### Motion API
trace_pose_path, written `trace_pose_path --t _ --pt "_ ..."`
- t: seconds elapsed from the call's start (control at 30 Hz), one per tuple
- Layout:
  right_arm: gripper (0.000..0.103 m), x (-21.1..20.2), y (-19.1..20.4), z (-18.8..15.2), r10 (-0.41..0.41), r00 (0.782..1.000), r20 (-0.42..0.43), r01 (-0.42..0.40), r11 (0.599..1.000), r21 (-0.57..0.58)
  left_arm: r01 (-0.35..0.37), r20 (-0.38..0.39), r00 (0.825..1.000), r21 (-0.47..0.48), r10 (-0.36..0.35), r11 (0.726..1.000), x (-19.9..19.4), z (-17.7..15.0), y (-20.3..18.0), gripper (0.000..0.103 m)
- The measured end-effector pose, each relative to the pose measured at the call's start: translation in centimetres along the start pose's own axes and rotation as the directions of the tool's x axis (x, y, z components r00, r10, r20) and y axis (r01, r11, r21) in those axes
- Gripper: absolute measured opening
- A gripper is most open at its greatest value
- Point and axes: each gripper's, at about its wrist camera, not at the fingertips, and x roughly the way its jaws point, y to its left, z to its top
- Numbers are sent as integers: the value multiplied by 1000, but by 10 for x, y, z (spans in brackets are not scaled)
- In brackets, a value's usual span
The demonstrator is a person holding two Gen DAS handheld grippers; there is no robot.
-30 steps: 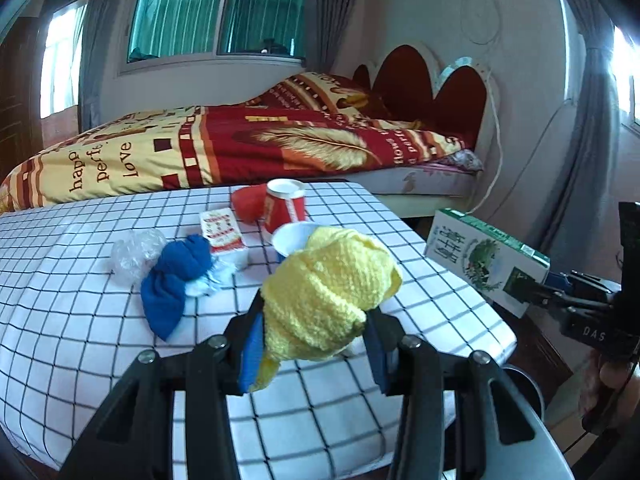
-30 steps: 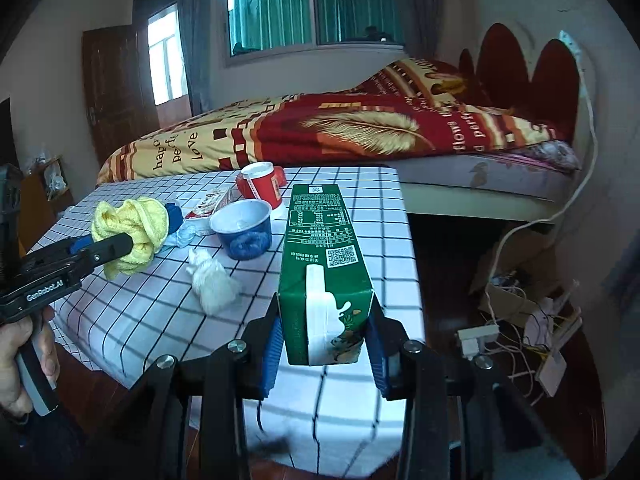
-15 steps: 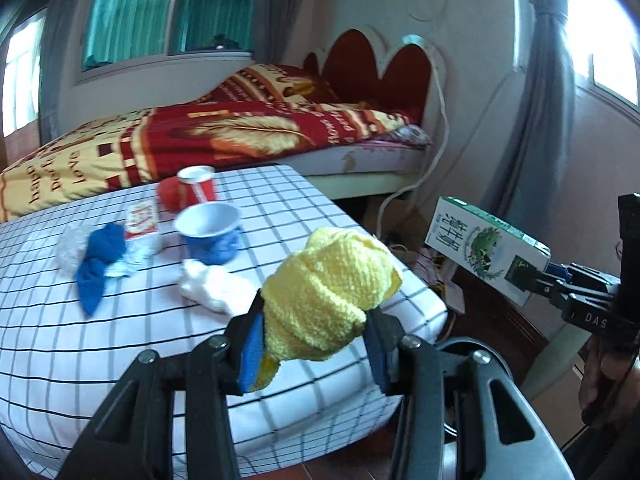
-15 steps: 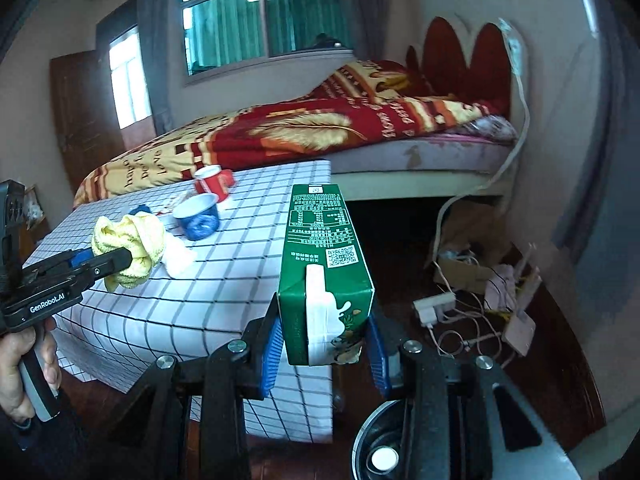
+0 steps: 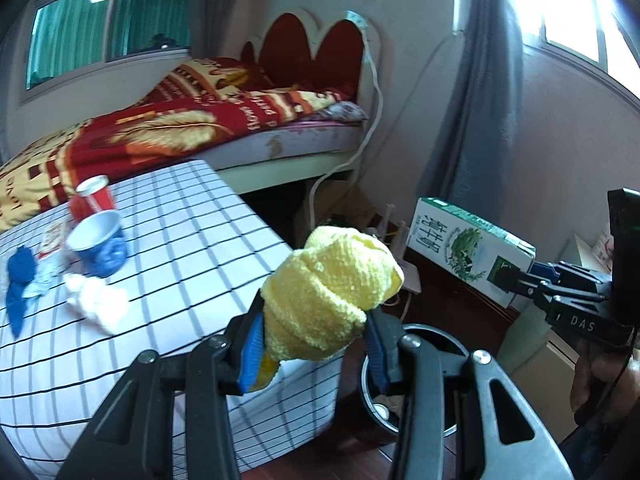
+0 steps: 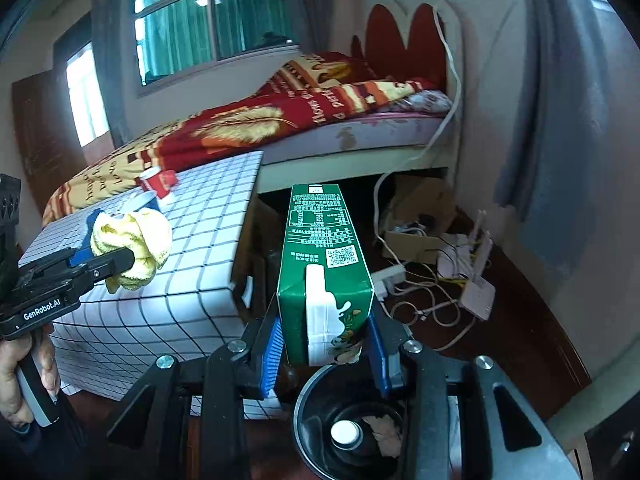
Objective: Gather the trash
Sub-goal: 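Carry the carton and yellow cloth over the bin and release both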
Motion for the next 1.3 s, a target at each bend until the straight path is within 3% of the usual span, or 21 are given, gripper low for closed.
trace_pose_path --t 0.27,0.5,0.9,0.97,1.0,1.03,1.07,1.1,1.13,1.17,1.23,1.3 --pt "40 -6 -41 -31 -53 997 -58 56 998 39 73 -58 996 43 -70 996 24 -11 -42 45" --pt "40 -7 -61 -58 -75 991 -113 80 996 44 140 -150 980 72 -128 988 54 -32 -75 45" --pt "40 41 -89 -110 -26 958 -287 43 998 52 211 -336 927 96 -168 973 119 -77 -109 45" --pt "40 50 -91 -115 -8 951 -308 26 998 55 231 -379 908 91 -181 969 133 -84 -114 54" --pt "44 62 -94 -120 -13 942 -334 31 998 48 224 -394 903 89 -172 970 139 -89 -116 65" --pt "72 69 -97 -125 -39 934 -355 57 997 42 201 -406 902 93 -147 975 144 -91 -116 76" --pt "86 77 -103 -130 -86 920 -382 108 993 36 191 -408 903 94 -137 977 146 -91 -114 81" --pt "93 83 -111 -136 -110 912 -396 140 989 48 182 -402 906 91 -131 979 146 -92 -112 92" --pt "93 85 -116 -140 -116 907 -405 155 986 65 160 -399 910 92 -110 983 146 -93 -110 103" --pt "93 86 -122 -143 -128 900 -417 177 981 80 137 -395 914 96 -89 986 145 -95 -108 103" --pt "103 86 -129 -144 -144 897 -418 202 975 98 105 -387 920 101 -59 989 145 -97 -104 103" --pt "103 85 -131 -144 -165 897 -410 223 970 97 87 -387 921 100 -42 991 145 -99 -100 103"
